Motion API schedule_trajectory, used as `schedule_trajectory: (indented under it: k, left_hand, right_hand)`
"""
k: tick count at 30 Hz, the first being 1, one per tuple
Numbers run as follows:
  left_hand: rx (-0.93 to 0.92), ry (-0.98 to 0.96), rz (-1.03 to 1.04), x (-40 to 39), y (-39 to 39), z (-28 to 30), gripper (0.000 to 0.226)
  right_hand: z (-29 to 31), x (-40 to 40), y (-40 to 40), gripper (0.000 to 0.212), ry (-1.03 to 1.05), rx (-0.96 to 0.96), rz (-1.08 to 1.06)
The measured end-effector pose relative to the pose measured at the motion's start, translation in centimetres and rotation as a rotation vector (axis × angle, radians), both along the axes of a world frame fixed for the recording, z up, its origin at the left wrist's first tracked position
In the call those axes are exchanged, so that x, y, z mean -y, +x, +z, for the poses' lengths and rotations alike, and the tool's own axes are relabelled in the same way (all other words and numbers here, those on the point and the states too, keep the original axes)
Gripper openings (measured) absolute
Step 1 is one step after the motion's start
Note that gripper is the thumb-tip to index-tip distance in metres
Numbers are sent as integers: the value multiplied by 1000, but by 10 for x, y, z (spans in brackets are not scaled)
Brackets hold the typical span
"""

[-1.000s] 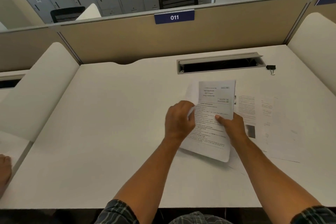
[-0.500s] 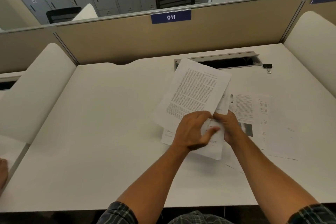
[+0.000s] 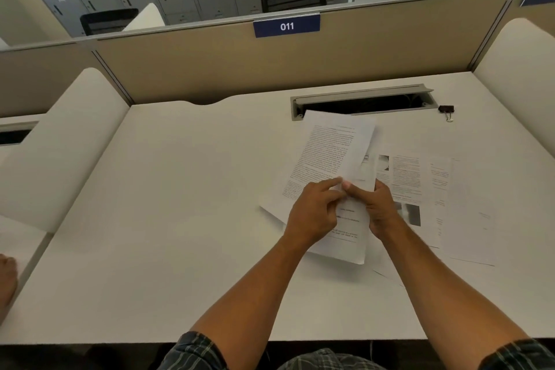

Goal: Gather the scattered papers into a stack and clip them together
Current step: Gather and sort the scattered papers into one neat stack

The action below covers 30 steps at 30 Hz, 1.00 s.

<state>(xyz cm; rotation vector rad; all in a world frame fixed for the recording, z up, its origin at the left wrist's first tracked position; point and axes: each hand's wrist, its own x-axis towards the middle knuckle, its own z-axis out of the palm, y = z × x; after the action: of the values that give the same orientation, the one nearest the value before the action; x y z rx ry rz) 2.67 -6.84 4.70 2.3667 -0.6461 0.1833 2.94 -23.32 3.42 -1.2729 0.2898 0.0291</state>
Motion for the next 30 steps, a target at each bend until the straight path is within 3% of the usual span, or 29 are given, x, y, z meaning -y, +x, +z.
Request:
schedule_trajectory:
  k: [4,6,9,11,14,18,20,22,26,30]
  left_hand:
    - [-14,-273,136,-12,8,10,35]
    - [-73,-403,313,-27,19,15,66]
    - [-313,-467,482,-50,34,23,114]
    - [-434,-546,518,-65,43,27,127]
    - [-615,-774,360,-88,52,26,105]
    - [-763,-713,137,-103,47,33,58]
    - [-779,-739,125,-105,44,34,46]
    - [-805,-797,122,-106,44,35,40]
    - [-818,-807,84,-100,42,32,48]
    - [-826,-784,172,-89,36,28,47]
  right_hand:
    - [8,9,0,35,-18,0,43]
    - [15,15,2,37,-34,19,108]
    - [19,26,5,38,-50,42,167]
    - [18,32,8,43,-58,43,186]
    - [15,40,11,52,-62,58,231]
    - [13,42,14,65,-31,81,253]
    - [13,43,15,50,10,113,229]
    - [14,41,15,41,54,124,208]
    - [14,35,19,44,77,117,222]
    - [13,24,19,76,0,82,243]
